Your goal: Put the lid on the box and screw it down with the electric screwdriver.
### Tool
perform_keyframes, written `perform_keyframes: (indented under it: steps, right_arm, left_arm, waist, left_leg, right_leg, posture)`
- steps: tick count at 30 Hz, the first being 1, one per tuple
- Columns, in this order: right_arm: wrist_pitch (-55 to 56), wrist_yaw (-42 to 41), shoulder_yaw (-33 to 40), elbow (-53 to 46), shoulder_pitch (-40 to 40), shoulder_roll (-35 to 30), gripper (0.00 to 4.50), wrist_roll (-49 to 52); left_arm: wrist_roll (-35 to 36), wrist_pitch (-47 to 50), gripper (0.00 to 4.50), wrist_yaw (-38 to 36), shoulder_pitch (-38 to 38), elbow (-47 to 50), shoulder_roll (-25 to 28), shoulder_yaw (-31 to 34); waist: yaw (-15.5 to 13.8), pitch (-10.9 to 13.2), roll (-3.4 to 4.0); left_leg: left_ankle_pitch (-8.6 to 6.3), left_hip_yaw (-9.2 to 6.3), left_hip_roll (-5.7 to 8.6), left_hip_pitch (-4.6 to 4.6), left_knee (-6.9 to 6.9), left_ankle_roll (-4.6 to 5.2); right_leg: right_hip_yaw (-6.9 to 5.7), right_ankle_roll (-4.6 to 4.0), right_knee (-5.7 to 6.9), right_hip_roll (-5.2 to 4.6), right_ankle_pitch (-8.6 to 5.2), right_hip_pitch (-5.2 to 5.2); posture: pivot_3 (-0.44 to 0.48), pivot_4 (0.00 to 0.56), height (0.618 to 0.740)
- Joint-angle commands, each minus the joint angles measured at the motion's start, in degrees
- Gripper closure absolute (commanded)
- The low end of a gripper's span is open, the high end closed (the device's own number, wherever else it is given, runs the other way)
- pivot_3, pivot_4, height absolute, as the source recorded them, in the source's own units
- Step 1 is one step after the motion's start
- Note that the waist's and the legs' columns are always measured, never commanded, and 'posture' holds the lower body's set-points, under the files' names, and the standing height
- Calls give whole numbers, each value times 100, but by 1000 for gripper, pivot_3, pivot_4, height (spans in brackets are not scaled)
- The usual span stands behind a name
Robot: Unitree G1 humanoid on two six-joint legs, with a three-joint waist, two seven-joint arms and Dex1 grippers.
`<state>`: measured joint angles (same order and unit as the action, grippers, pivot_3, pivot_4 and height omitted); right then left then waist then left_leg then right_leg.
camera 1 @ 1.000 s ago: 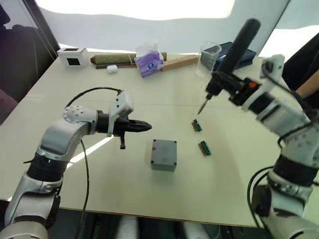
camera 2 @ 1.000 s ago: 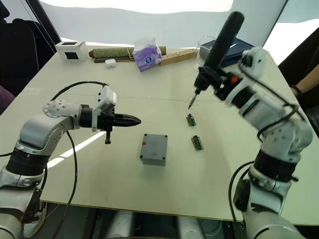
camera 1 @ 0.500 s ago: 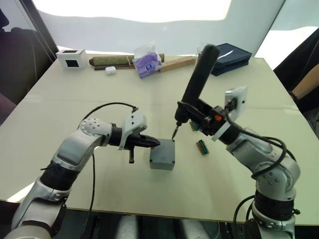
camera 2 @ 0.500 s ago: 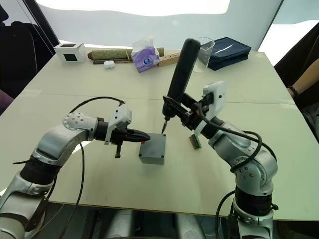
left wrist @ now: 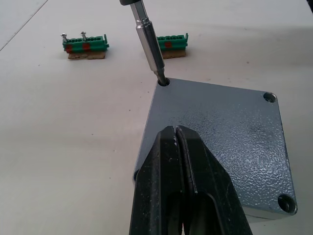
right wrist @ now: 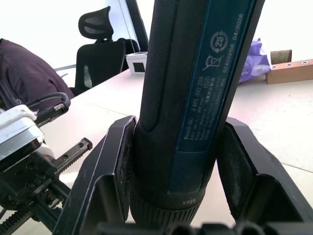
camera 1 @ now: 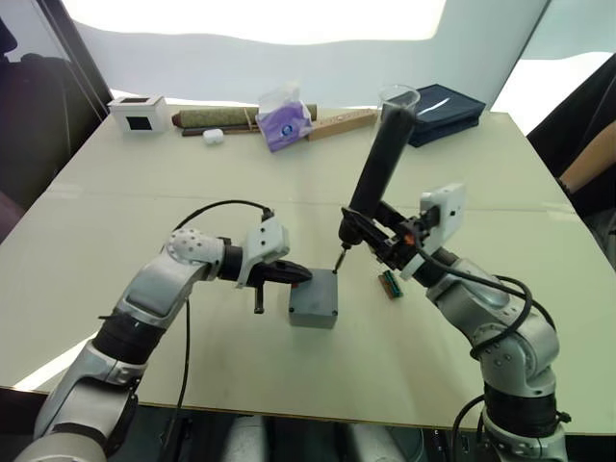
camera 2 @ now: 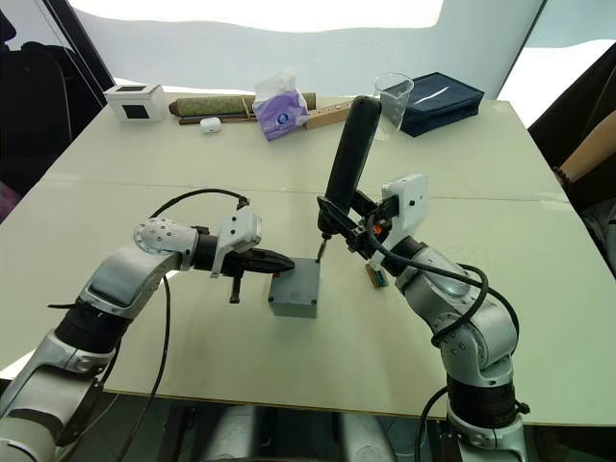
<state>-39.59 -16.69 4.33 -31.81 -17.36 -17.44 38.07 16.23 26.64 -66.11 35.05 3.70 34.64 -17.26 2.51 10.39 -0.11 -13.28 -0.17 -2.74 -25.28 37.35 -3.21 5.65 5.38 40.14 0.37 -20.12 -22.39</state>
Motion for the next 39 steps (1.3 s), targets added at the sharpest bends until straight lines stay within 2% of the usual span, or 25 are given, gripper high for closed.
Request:
perform_keyframes:
  steps: [1, 8, 11, 16, 20, 30, 33, 39]
  right_arm:
    - [319, -232, -312, -204, 163, -254, 2653, -437]
    - [285, -581, -926, -166, 505, -738, 2653, -837]
    - [77, -458, -965, -37, 459, -725, 2653, -889]
    - [-26, -336, -1046, 290, 378, -712, 2653, -1100]
    - [-45, -351, -1139, 308, 419, -713, 2653, -1127]
    - [-223, -415, -1219, 147, 539, -713, 2653, -1009]
    - [-795, -309, -1419, 57, 335, -998, 2653, -1180]
    - [-1127, -139, -1399, -5, 191, -870, 2653, -1018]
  left_arm:
    - [-160, -23, 4500, -57, 4, -111, 14, -111]
    - [-307, -97, 4500, -153, -124, -87, 68, -224]
    - [-314, -75, 4500, -158, -178, -63, 37, -215]
    - [-279, -22, 4500, -138, -239, -148, -24, -162]
    - [-317, -86, 4500, -162, -245, -241, -21, -152]
    - [-332, -82, 4500, -133, -365, -159, -27, -182]
    - [-363, -58, 4500, -118, -418, -56, -31, -243]
    - [-362, 4, 4500, -83, -461, 43, -44, -271]
  waist:
    - [3, -2, 0]
    - [9, -27, -17]
    - [12, -39, -32]
    - [6, -62, -57]
    - [3, -100, -81]
    - [3, -143, -86]
    - [7, -154, -84]
    - [-11, -199, -112]
  left_leg:
    - [0, 0, 0, 2, 0, 0]
    - [0, 1, 0, 26, -2, 1]
    - [-5, 3, 0, 114, -24, 8]
    - [-14, 2, -3, 182, -38, 20]
    - [-23, -2, -6, 186, -41, 34]
    - [-24, -3, -7, 188, -43, 35]
    - [-25, -3, -8, 189, -46, 36]
    - [-26, -5, -11, 193, -54, 37]
  right_leg:
    - [0, 0, 0, 0, 0, 2]
    - [2, 0, -1, 1, -1, 27]
    - [2, -6, -27, 3, -6, 115]
    - [1, -10, -60, 2, -9, 193]
    - [-1, -10, -76, 1, -9, 202]
    - [0, -10, -81, -2, -9, 208]
    - [0, -10, -87, -2, -10, 210]
    - [3, -14, -96, -6, -12, 213]
  posture:
    - [0, 150, 740]
    - [0, 150, 740]
    - [0, 150, 740]
    - [0, 150, 740]
    - [0, 150, 740]
    - [0, 150, 740]
    - [0, 150, 740]
    - [0, 150, 740]
